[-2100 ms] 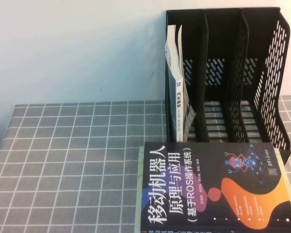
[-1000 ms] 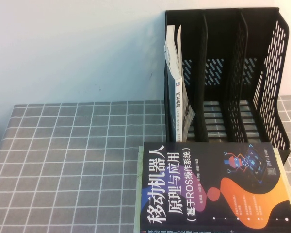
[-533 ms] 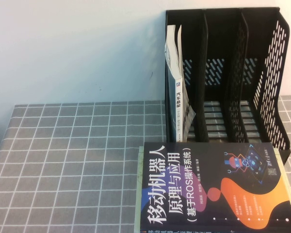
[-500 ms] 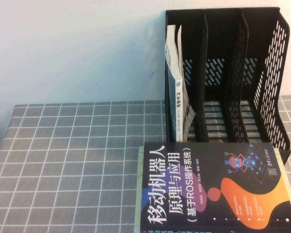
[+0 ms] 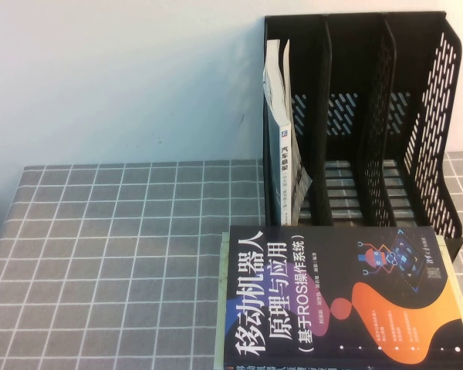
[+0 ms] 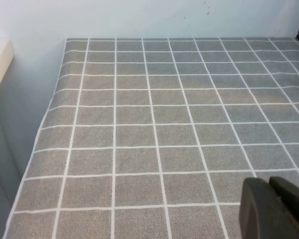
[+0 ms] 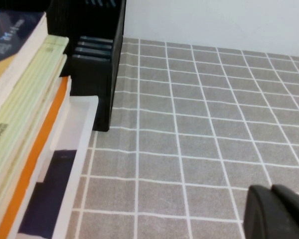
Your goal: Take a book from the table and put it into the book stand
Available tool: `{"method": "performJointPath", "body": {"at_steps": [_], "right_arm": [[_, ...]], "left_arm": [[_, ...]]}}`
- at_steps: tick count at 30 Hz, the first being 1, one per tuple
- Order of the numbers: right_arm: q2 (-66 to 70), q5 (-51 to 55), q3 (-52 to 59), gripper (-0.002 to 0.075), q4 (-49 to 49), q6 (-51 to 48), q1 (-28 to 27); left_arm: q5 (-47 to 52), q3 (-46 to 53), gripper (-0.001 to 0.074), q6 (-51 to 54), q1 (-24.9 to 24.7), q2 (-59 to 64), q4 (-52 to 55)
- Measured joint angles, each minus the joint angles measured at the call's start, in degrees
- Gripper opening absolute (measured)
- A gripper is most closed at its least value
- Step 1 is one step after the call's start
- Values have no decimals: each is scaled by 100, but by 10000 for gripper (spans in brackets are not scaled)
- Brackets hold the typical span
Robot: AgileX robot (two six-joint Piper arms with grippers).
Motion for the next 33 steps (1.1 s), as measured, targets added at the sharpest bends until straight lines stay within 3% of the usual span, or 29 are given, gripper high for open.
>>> {"method": "performJointPath", "body": {"at_steps": [12,33], "right_arm": [[0,22,0,-3,90,-488,283],[0,26,0,-3,93,-512,279]], "left_arm": [[0,-5,0,0,0,0,0],[0,-5,0,0,0,0,0]]}}
